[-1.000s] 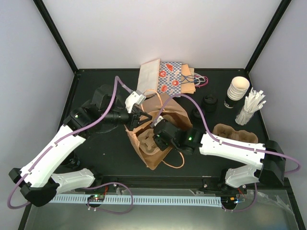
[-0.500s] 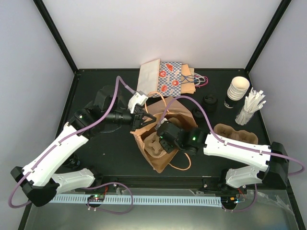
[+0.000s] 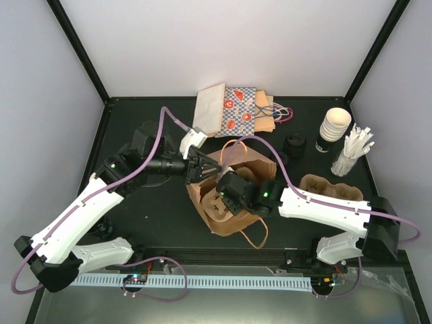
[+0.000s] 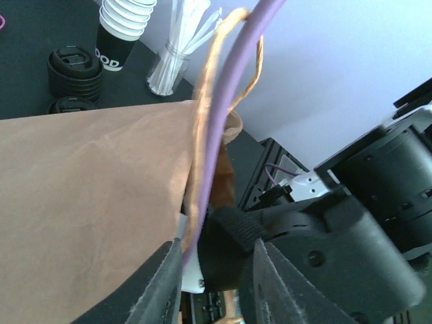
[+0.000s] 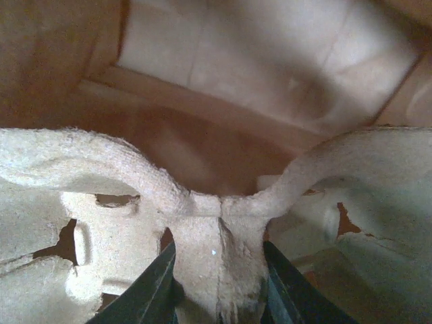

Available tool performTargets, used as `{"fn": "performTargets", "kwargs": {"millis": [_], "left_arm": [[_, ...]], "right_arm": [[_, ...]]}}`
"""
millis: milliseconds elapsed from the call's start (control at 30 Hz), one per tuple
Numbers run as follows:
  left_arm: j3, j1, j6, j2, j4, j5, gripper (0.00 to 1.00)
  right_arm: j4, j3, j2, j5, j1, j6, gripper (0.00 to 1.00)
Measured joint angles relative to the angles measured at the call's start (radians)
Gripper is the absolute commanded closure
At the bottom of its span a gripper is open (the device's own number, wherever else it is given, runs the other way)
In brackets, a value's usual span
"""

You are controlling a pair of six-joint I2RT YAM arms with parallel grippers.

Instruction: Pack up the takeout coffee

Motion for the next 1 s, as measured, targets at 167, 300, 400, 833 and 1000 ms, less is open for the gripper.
{"fn": "performTargets", "kwargs": {"millis": [167,300,400,833,1000], "left_arm": [[0.000,0.000,0.000,-0.034,-0.003,-0.011,0.57],[0.002,0.001,0.000,-0.069,-0.016,-0.042,0.55],[0.021,0.009,0.005,-0.080,-0.035,-0.064,0.49],[0.161,-0.096,0.158,0.039,-0.264,-0.247,0.51],[0.184,-0.150,0.220,0.068,-0.350,-0.365,0.51]], "right_arm": [[-0.001,0.000,0.025,0.003,0.000,0.000,0.71],[0.001,0.000,0.026,0.007,-0.001,0.000,0.71],[0.004,0.000,0.027,0.010,-0.001,0.000,0.72],[0.056,0.000,0.027,0.013,-0.008,0.000,0.73],[0.063,-0.005,0.034,0.013,-0.011,-0.001,0.73]]}}
